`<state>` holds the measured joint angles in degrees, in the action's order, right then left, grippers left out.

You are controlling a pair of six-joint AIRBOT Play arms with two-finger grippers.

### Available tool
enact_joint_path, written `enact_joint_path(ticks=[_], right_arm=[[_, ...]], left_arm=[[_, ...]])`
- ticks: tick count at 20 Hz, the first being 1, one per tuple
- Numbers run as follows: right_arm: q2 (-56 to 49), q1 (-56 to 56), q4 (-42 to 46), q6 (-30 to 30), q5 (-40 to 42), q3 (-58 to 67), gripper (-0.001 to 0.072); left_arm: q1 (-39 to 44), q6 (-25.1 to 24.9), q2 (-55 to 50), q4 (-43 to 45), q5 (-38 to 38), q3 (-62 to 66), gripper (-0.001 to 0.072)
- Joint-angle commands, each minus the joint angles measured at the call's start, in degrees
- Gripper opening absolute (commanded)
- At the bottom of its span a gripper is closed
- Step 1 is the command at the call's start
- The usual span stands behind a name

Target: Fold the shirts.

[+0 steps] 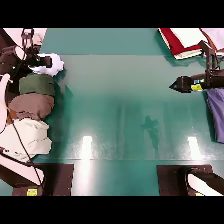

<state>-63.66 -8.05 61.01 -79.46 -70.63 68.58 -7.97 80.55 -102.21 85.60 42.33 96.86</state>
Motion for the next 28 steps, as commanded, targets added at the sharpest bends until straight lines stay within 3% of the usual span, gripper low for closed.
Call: enact_joint_path(ticks=[1,3,4,6,7,12,14,16,19,23,26,28], right_arm=[[-0.1,-0.1,0.0,0.0,0.0,0.0,0.0018],[-0.1,-0.1,0.0,0.0,0.0,0.0,0.0018],[-0.1,-0.1,0.0,0.0,0.2,0.0,0.0018],[-0.1,-0.1,0.0,0.0,0.2,0.0,0.0018],[-0.1,-0.1,0.0,0.0,0.2,0.0,0.0018],[0.1,0.0,0.0,-1.3,3.7,1.6,0.0018],[0.1,0.0,0.2,-1.3,5.7,6.0,0.0018],[0.1,0.0,0.5,-1.2,8.6,11.0,0.0018],[0.1,0.0,0.5,-1.2,11.6,17.7,0.0018],[0.1,0.0,0.4,-1.2,11.6,24.0,0.0018],[0.1,-0.1,0.4,-1.2,8.9,27.0,0.0018],[0.1,-0.1,0.4,-1.2,6.5,28.1,0.0018]], left_arm=[[-1.6,0.7,-7.1,4.5,-0.5,4.3,0.0643],[-1.6,0.7,-8.9,4.9,-0.6,5.0,0.0642],[-1.6,1.0,-9.4,4.9,-0.7,5.0,0.0588],[-1.6,1.0,-9.5,4.8,0.3,5.6,0.0165],[-1.6,1.0,-9.4,4.2,1.2,6.4,0.0028],[-1.0,0.2,-4.0,-3.4,8.1,16.8,0.0024],[0.7,-3.3,1.3,-5.2,9.9,21.7,0.0024],[2.8,-7.0,9.4,-12.2,10.2,22.5,0.0024],[6.8,-12.5,19.8,-20.9,18.4,22.5,0.0024],[15.7,-13.6,29.0,-26.4,29.0,19.5,0.0025],[25.5,-13.6,30.5,-27.1,32.1,15.7,0.0025],[32.5,-13.6,29.7,-27.1,30.2,12.1,0.0025]])
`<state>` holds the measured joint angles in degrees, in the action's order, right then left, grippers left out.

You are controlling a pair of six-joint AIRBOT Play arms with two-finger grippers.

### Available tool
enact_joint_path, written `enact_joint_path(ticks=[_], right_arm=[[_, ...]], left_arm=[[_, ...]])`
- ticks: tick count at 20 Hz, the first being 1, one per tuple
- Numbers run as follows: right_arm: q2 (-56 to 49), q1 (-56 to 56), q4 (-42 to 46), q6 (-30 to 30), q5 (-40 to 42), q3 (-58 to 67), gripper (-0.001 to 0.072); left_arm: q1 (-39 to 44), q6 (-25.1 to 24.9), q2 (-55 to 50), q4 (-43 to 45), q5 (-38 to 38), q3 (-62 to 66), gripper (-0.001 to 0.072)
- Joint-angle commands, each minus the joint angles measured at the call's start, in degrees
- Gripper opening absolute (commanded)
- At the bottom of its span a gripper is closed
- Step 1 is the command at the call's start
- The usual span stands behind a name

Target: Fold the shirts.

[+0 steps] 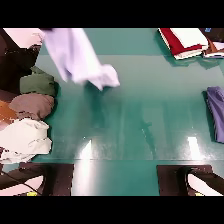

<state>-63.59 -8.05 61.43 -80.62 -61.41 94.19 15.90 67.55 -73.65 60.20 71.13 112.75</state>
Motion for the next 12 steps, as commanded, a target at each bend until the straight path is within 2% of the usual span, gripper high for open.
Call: enact_joint_path(ticks=[1,4,5,6,7,9,12], right_arm=[[0.0,-0.1,0.0,0.0,-3.8,2.7,0.0018],[0.0,0.0,0.0,0.0,-7.3,2.5,0.0018],[0.0,-0.1,0.0,0.0,-8.4,2.5,0.0018],[0.0,0.0,0.0,0.0,-9.3,2.5,0.0018],[0.0,0.0,0.1,0.0,-10.1,2.5,0.0018],[0.0,0.0,0.1,0.0,-11.1,2.5,0.0018],[0.0,0.0,0.1,0.1,-11.1,2.5,0.0018]], left_arm=[[11.8,-0.6,0.1,-1.7,0.4,-5.9,0.0025],[17.6,-0.6,-4.5,-1.7,-1.2,-11.0,0.0029],[18.0,-0.5,-6.3,-1.5,-1.2,-12.3,0.0201],[17.6,-0.4,-7.5,-1.0,-0.9,-13.1,0.0532],[16.5,1.0,-8.3,0.9,0.2,-13.2,0.0662],[12.5,2.8,-7.8,3.9,3.2,-13.2,0.0662],[5.0,5.0,-7.5,3.2,6.1,-15.3,0.0662]])
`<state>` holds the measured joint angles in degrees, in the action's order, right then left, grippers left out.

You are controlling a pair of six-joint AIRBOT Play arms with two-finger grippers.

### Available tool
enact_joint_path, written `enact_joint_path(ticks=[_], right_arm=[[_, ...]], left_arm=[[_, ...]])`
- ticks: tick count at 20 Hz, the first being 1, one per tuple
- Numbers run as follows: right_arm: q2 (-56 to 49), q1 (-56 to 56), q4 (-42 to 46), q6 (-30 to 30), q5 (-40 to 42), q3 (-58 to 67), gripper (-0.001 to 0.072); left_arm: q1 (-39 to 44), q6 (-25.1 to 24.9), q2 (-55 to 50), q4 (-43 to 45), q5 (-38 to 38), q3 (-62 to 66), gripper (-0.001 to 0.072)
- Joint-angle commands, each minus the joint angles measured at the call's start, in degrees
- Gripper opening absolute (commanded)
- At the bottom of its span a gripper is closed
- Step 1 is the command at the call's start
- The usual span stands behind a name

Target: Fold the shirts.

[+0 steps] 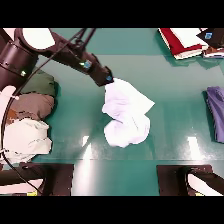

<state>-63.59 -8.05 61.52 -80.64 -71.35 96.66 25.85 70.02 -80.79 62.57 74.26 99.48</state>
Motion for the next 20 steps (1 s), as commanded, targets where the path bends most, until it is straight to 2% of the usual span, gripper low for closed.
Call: enact_joint_path(ticks=[1,3,5,9,14,20], right_arm=[[0.0,0.0,0.0,0.1,-1.3,0.1,0.0018],[0.0,0.0,0.0,0.1,-1.3,0.0,0.0018],[0.0,0.0,0.0,0.1,-1.3,0.0,0.0018],[-0.2,-0.1,0.0,0.1,-4.7,-0.3,0.0018],[-0.4,-0.1,0.0,0.1,-7.2,-0.3,0.0018],[-0.4,0.0,0.0,0.1,-7.3,-0.3,0.0018]], left_arm=[[-6.5,2.6,-0.4,-0.4,1.6,-5.1,0.0662],[-8.0,2.6,-0.5,-2.2,-5.5,-13.2,0.0662],[-8.0,2.6,-2.4,-2.6,-16.7,-20.5,0.0663],[-8.0,1.9,-13.0,-8.0,-24.4,-20.3,0.0663],[-7.4,-0.4,-22.1,-14.4,-28.2,-13.0,0.0662],[-7.4,0.7,-27.4,-14.9,-29.3,-8.4,0.0661]])
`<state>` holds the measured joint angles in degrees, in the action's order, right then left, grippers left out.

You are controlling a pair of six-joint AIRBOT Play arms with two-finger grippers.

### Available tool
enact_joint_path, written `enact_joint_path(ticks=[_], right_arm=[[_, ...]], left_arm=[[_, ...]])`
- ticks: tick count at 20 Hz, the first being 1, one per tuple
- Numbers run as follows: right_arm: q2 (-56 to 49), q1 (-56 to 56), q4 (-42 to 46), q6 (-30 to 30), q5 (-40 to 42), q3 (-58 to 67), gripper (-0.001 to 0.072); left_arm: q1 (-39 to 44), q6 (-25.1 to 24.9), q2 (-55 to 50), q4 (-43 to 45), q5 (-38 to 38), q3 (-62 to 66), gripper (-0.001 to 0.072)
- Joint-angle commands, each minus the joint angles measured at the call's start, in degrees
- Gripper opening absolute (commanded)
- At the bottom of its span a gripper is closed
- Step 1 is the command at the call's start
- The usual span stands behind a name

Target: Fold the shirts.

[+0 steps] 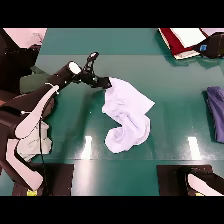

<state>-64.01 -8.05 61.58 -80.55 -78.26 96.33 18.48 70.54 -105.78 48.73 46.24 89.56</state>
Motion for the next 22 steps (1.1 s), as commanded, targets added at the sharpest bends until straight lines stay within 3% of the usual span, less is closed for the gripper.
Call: enact_joint_path(ticks=[1,3,4,6,9,11,13,14,15,16,18,22], right_arm=[[-0.1,0.0,0.0,0.0,-0.4,0.0,0.0018],[-0.5,-0.1,-0.1,0.0,-0.7,0.0,0.0018],[-0.9,-0.1,0.0,0.0,-1.6,0.0,0.0018],[-2.4,0.0,0.1,0.0,-7.1,0.0,0.0018],[-5.3,-0.1,0.0,0.0,-15.4,-3.0,0.0018],[-5.2,0.0,-0.1,0.0,-12.2,-11.1,0.0018],[-5.2,-0.1,-0.7,0.0,-5.0,-21.2,0.0019],[-5.3,-0.1,-2.6,0.0,-0.3,-26.5,0.0051],[-5.5,-0.1,-5.8,0.0,5.6,-32.0,0.0342],[-6.5,-0.1,-8.7,0.0,10.6,-36.0,0.0548],[-10.9,-0.2,-14.5,1.7,15.8,-41.1,0.0549],[-21.5,-3.8,-24.3,8.8,16.8,-41.4,0.0496]], left_arm=[[0.0,0.2,-2.6,-1.0,-2.1,1.5,0.0586],[0.0,0.2,-2.6,-2.3,-4.3,1.5,0.0163],[0.0,0.1,-2.5,-4.2,-4.7,1.5,0.003],[-0.8,0.0,-1.9,-2.2,-1.1,2.8,0.0024],[-4.2,1.5,3.9,8.6,4.3,4.2,0.0024],[-7.4,2.1,10.3,15.2,5.5,4.2,0.0024],[-10.2,1.3,15.7,16.2,8.1,4.2,0.0025],[-11.1,0.9,17.8,16.2,10.1,4.2,0.0025],[-11.6,0.7,19.2,16.5,12.0,4.2,0.0026],[-11.8,-0.6,20.2,16.6,13.8,4.2,0.0026],[-11.8,-1.0,20.5,16.6,16.3,4.2,0.0026],[-11.8,-0.3,20.3,16.4,17.9,4.2,0.0026]])
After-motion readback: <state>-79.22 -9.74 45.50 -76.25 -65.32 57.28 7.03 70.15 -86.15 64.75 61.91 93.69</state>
